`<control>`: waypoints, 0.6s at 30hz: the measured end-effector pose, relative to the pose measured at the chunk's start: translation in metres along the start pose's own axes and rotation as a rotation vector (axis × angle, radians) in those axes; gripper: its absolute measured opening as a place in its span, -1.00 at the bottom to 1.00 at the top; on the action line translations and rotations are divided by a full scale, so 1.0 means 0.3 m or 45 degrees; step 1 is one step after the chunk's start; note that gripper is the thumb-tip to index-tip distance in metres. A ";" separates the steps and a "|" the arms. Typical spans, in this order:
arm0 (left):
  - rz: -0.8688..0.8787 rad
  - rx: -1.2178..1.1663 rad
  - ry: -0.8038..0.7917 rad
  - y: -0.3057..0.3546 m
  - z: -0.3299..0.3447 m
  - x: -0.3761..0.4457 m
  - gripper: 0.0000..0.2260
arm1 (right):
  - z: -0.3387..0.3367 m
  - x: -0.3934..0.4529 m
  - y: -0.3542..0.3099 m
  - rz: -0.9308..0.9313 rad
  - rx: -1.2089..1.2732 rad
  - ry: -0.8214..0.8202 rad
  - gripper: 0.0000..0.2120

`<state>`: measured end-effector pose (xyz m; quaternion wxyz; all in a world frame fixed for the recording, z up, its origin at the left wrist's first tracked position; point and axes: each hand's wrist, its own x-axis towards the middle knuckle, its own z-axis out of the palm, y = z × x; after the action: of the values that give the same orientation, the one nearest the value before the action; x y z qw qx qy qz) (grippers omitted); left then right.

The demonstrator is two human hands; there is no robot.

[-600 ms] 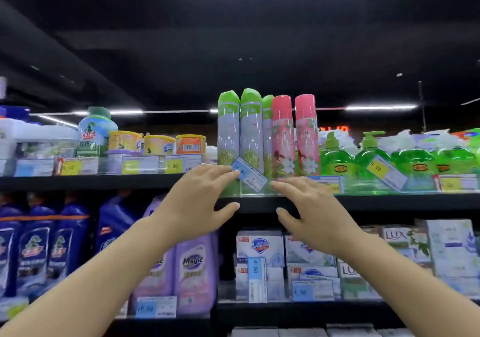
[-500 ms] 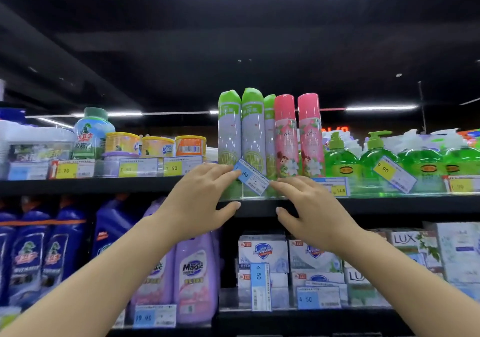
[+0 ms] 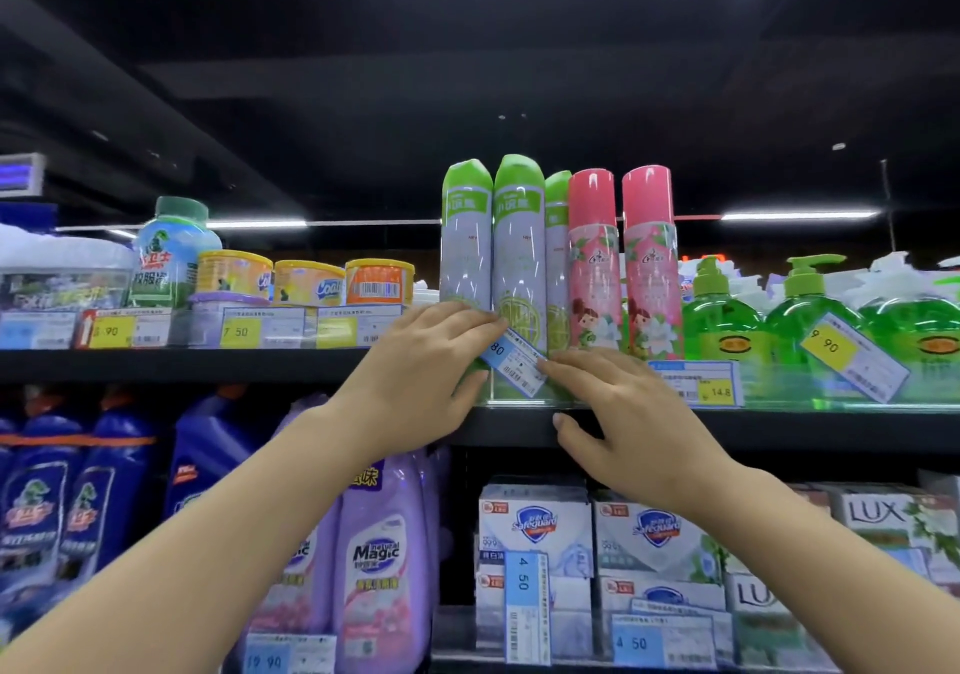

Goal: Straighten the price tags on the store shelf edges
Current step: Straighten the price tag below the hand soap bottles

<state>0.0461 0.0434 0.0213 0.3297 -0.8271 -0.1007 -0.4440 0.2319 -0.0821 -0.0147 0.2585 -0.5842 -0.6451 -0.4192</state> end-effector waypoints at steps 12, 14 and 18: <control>-0.103 0.018 0.053 -0.018 0.016 0.012 -0.65 | 0.015 0.017 0.011 -0.084 0.081 -0.008 -0.51; -0.108 0.043 0.059 -0.023 0.013 0.005 -0.69 | 0.015 0.019 0.012 -0.090 0.097 -0.018 -0.51; -0.125 0.051 0.036 -0.026 0.008 -0.018 -0.73 | 0.017 0.021 0.012 -0.116 0.089 -0.002 -0.52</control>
<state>0.0407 0.0517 0.0196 0.3253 -0.8080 -0.1452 -0.4692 0.2350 -0.0747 -0.0112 0.2588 -0.5452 -0.6854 -0.4074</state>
